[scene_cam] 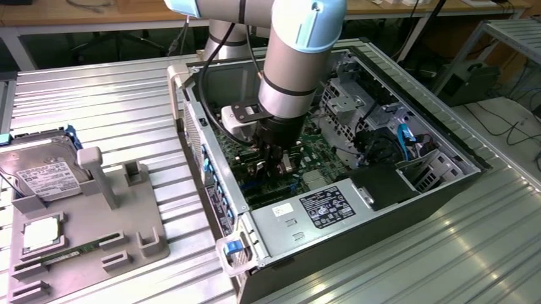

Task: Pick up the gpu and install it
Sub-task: 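Insert the gpu into the slot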

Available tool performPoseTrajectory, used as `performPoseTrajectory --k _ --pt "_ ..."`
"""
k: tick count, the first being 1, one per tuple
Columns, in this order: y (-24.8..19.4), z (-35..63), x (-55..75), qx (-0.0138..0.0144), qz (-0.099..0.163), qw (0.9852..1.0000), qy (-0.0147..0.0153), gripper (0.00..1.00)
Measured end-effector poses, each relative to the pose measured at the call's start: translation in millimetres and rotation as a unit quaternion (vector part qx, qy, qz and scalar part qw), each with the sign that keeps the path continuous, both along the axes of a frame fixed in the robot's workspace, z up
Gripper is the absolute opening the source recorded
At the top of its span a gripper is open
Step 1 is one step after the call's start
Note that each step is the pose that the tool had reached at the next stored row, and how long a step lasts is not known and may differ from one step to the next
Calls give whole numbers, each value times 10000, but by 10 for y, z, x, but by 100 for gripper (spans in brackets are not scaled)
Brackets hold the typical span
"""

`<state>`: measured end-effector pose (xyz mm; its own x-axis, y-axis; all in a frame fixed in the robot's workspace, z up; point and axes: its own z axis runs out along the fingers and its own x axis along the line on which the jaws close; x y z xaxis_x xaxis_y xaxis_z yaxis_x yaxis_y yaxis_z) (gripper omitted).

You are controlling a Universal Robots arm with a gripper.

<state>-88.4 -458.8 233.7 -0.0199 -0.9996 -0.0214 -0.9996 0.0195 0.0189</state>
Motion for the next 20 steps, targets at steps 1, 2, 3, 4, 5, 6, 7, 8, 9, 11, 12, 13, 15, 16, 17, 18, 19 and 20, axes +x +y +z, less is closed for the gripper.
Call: performPoseTrajectory --k 1,2,3,4,5,6,7,8,9,11,12,13,15,16,17,18,19,20 --pt "0 0 0 0 0 10000 0 28" --pt "1 0 0 0 0 10000 0 28" --pt "1 0 0 0 0 10000 0 28" --pt "3 0 0 -2 0 10000 1 28" --pt "6 -1 0 -5 0 10000 0 28" --pt "7 -1 0 -7 0 10000 0 28" --pt "7 -2 0 -8 0 10000 0 28" --pt "8 -2 0 -10 0 10000 0 28" --pt "10 -2 0 -11 0 10000 0 28" --pt "16 -3 1 -17 0 10000 1 28" --pt "18 -4 1 -20 0 10000 1 28" --pt "18 -4 1 -20 0 10000 1 28" --pt "19 -5 1 -21 0 10000 1 28" --pt "19 -5 1 -21 0 10000 0 28" --pt "19 -5 1 -20 0 10000 0 28" --pt "19 -5 1 -20 0 10000 0 28" --pt "19 -5 1 -20 0 10000 0 28" --pt "19 -5 1 -20 0 10000 0 28"
